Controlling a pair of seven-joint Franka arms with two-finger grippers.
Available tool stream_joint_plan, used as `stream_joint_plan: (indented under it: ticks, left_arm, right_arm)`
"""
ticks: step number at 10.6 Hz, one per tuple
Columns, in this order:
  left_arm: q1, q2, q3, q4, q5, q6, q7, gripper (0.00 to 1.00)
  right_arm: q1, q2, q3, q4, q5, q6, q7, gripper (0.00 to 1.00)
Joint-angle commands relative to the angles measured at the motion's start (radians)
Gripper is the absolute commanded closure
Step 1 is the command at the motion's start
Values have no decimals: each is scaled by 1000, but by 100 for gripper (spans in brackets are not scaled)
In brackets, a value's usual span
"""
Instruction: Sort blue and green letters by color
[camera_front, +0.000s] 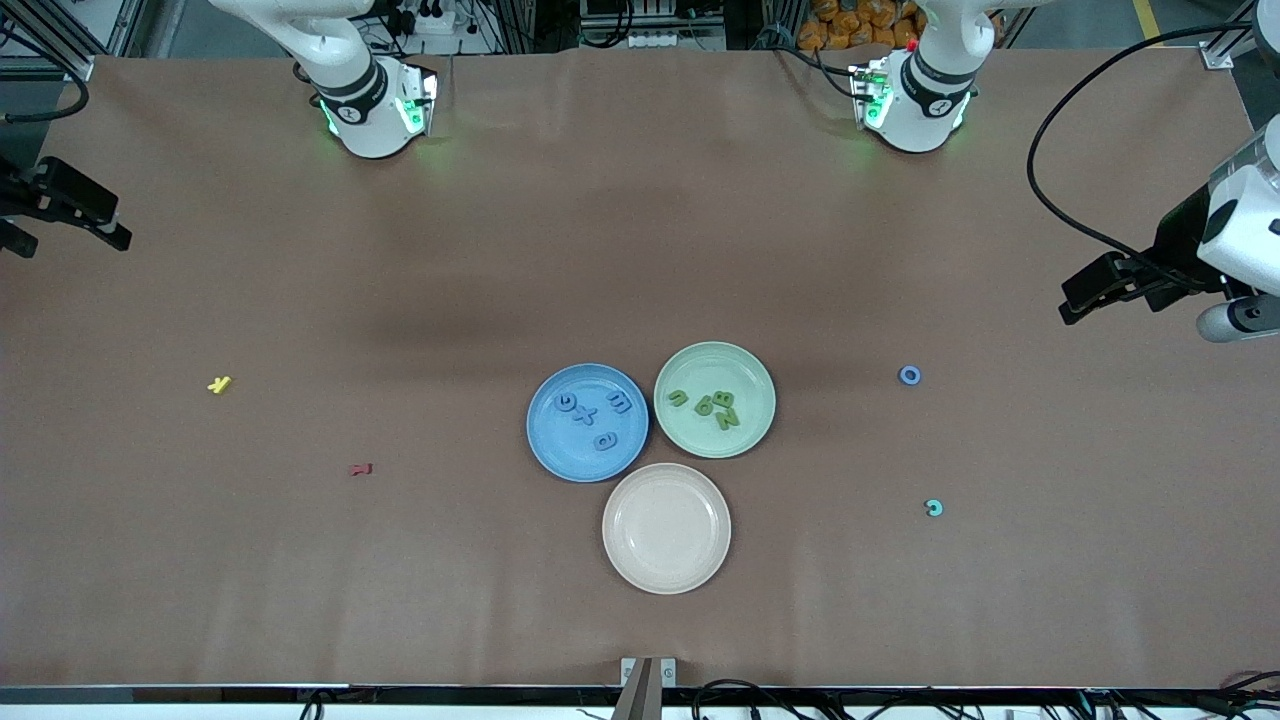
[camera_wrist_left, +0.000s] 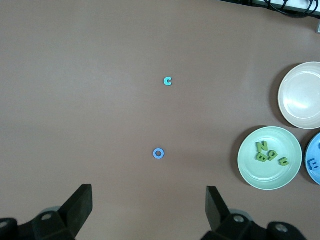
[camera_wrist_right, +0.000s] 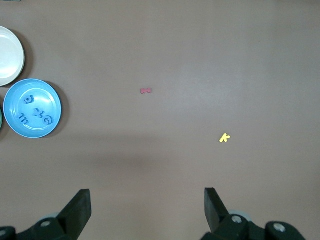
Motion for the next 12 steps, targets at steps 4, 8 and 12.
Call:
stream_joint_plan:
  ticks: [4, 8, 12]
  left_arm:
    - [8, -6, -5, 2, 6, -12, 21, 0]
    - [9, -6, -3, 2, 6, -12, 21, 0]
    - [8, -6, -5, 2, 6, -12, 21, 0]
  right_arm:
    - [-2, -15, 5, -8, 3, -9, 18, 0]
    - [-4, -45, 5, -42, 3, 8, 19, 0]
    - [-2, -52, 6, -53, 3, 14, 19, 0]
